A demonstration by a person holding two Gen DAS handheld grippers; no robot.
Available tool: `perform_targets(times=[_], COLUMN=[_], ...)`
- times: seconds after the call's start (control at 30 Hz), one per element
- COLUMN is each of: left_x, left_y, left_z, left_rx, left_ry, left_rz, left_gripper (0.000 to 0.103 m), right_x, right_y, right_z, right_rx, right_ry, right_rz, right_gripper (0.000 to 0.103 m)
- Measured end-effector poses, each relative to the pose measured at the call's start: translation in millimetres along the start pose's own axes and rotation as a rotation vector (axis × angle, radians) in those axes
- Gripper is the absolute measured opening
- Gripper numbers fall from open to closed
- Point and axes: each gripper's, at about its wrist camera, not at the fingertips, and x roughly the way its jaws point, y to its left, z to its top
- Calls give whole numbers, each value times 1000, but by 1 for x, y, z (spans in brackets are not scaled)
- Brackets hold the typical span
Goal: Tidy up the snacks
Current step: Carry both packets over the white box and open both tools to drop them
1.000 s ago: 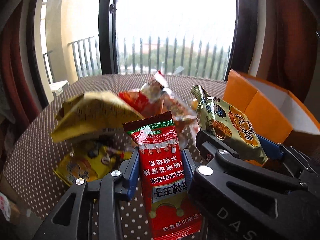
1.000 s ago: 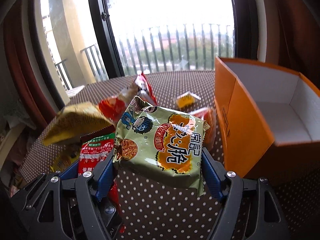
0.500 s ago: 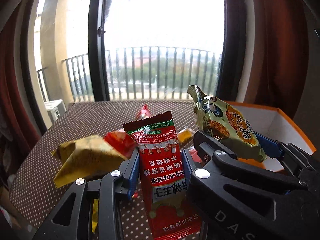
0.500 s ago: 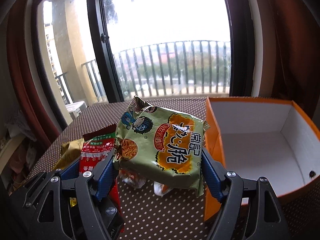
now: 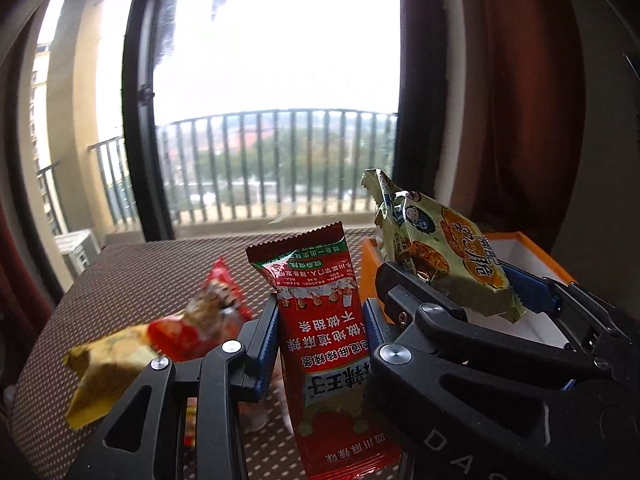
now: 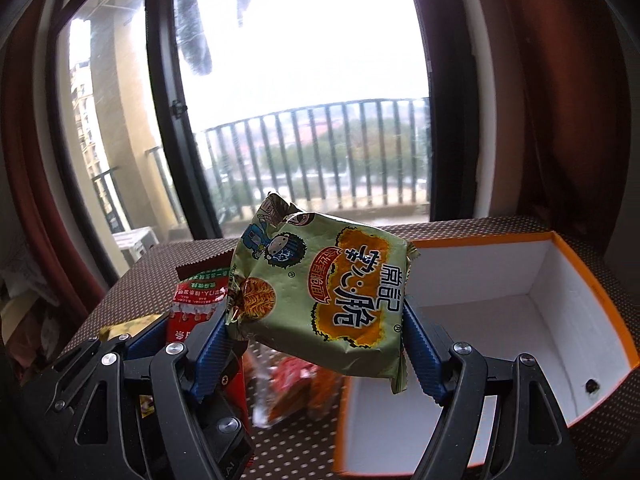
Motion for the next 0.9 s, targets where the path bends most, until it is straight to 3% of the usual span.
perform_targets(times=[0.53,0.63,0.9], left_x=[67,80,128], left_y=[-45,-56,-79], left_z=[29,33,38], left_rx=[123,148,191], left_ry=[47,88,221], left_rz=[-176,-232,-285], left_gripper=[40,41,41], right_x=[5,7,26], right_y=[-80,-94,-129], right_z=[12,13,12], right_rx=[72,82,145], right_ry=[-10,-3,89], right_rz=[-144,-176,-238], right_gripper=[80,80,80])
